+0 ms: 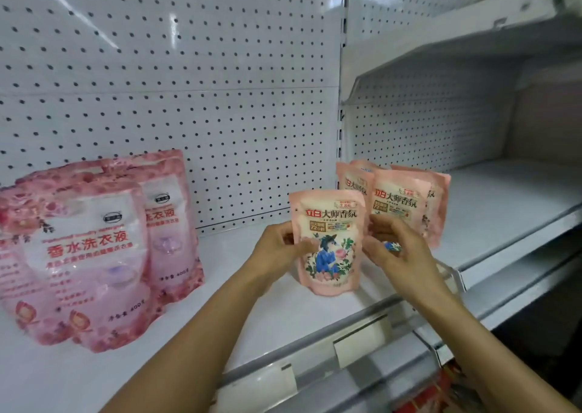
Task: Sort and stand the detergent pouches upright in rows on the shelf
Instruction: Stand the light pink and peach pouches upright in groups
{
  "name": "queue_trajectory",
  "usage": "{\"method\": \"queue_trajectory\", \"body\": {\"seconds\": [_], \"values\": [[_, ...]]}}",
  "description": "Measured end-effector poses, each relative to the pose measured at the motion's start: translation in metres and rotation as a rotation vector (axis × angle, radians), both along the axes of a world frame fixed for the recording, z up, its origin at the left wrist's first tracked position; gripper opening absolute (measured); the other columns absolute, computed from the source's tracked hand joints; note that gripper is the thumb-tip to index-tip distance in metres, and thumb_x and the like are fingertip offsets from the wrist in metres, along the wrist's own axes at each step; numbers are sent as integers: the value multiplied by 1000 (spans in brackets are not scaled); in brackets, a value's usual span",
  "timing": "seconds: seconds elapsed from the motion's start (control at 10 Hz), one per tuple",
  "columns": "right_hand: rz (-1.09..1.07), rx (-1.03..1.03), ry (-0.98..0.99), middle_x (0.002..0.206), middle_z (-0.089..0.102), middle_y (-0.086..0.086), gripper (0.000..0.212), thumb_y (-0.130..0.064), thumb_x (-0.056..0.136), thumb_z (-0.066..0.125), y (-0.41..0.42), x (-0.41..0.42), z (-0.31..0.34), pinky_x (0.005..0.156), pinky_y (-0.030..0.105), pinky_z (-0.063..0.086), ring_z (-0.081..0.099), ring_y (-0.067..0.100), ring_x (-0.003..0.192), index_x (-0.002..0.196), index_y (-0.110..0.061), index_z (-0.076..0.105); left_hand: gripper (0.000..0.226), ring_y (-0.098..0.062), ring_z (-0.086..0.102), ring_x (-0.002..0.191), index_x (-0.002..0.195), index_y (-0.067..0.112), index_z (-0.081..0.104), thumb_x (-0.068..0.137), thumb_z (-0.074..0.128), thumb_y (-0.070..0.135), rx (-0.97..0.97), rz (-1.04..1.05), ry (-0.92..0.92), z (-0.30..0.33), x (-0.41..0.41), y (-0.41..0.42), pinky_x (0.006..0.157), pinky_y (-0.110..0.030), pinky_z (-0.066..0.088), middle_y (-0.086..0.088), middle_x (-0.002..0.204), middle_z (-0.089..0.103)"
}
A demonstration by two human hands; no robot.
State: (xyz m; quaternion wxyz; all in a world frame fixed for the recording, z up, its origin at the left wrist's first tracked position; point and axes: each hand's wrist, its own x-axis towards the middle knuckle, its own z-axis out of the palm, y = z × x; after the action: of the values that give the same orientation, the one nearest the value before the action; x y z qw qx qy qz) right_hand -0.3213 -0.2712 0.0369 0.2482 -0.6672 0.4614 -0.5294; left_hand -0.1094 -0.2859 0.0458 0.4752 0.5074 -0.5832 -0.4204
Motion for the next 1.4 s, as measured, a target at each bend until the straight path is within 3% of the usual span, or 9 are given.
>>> {"method": "queue_trajectory", "body": {"seconds": [0.3, 0.6, 0.7, 0.9, 1.0, 1.1, 1.2, 1.3, 1.4], "values": [[-138, -228, 135, 116, 58, -8, 41, -3, 96, 50, -29, 12, 36, 90, 25, 47, 56, 4, 100, 133, -20, 49, 19, -7, 74, 75, 92, 22, 71, 90, 67, 3, -108, 280, 150, -12, 45, -19, 60, -24, 59, 8, 88, 75], [114, -125, 1100, 154, 29, -2, 75, -3, 91, 53, -112, 34, 124, 110, 42, 34, 25, 18, 141, 153, -30, 20, 18, -13, 75, 80, 103, 19, 70, 91, 66, 5, -90, 328, 143, -10, 41, -37, 62, -26, 60, 2, 97, 76], [306, 96, 1273, 152, 37, 0, 83, -2, 87, 60, -146, 60, 133, 109, 43, 40, 41, 24, 134, 153, -28, 18, 21, -11, 76, 79, 110, 16, 69, 92, 66, 6, -82, 337, 125, -8, 36, -41, 59, -21, 57, 0, 99, 76], [370, -8, 1577, 132, 55, 1, 56, -25, 91, 64, -149, 72, 142, 97, 39, 48, 55, 24, 119, 141, -17, 42, 17, -13, 76, 80, 101, 21, 69, 91, 65, 7, -85, 430, 154, -11, 28, -40, 59, -21, 58, 1, 97, 77], [256, -393, 1683, 108, 60, 0, 15, -27, 95, 53, -110, 47, 115, 75, 33, 42, 56, 24, 106, 105, -16, 53, 18, -15, 76, 82, 105, 19, 68, 92, 64, 7, -96, 498, 161, -12, 24, -39, 62, -23, 59, -2, 100, 77], [311, -497, 1892, 120, 58, 9, 21, -22, 93, 54, -75, 25, 55, 97, 48, 30, 46, 30, 118, 114, -17, 58, 16, -10, 75, 75, 105, 17, 67, 94, 61, 8, -119, 563, 171, -11, 14, -40, 57, -20, 58, 0, 97, 76], [215, -303, 1785, 129, 55, 21, 32, -20, 91, 62, -82, 2, 12, 108, 54, 19, 43, 35, 126, 120, -7, 61, 18, -3, 72, 61, 93, 23, 65, 95, 60, 6, -150, 628, 183, -11, -1, -46, 49, -15, 54, 7, 84, 72], [226, -552, 1436, 80, 71, 18, 35, -17, 44, 94, -134, -18, -21, 88, 49, 36, 68, 34, 84, 70, -4, 73, 16, -3, 71, 61, 92, 24, 64, 94, 61, 8, -158, 688, 183, -11, -9, -53, 49, -17, 55, 5, 86, 72], [125, -379, 1580, 112, 66, 10, 23, -21, 85, 66, -142, -35, 2, 100, 51, 31, 57, 29, 112, 107, -15, 70, 12, -7, 73, 71, 98, 21, 66, 94, 63, 10, -149, 729, 186, -12, -10, -58, 51, -19, 56, -1, 94, 74]]}}
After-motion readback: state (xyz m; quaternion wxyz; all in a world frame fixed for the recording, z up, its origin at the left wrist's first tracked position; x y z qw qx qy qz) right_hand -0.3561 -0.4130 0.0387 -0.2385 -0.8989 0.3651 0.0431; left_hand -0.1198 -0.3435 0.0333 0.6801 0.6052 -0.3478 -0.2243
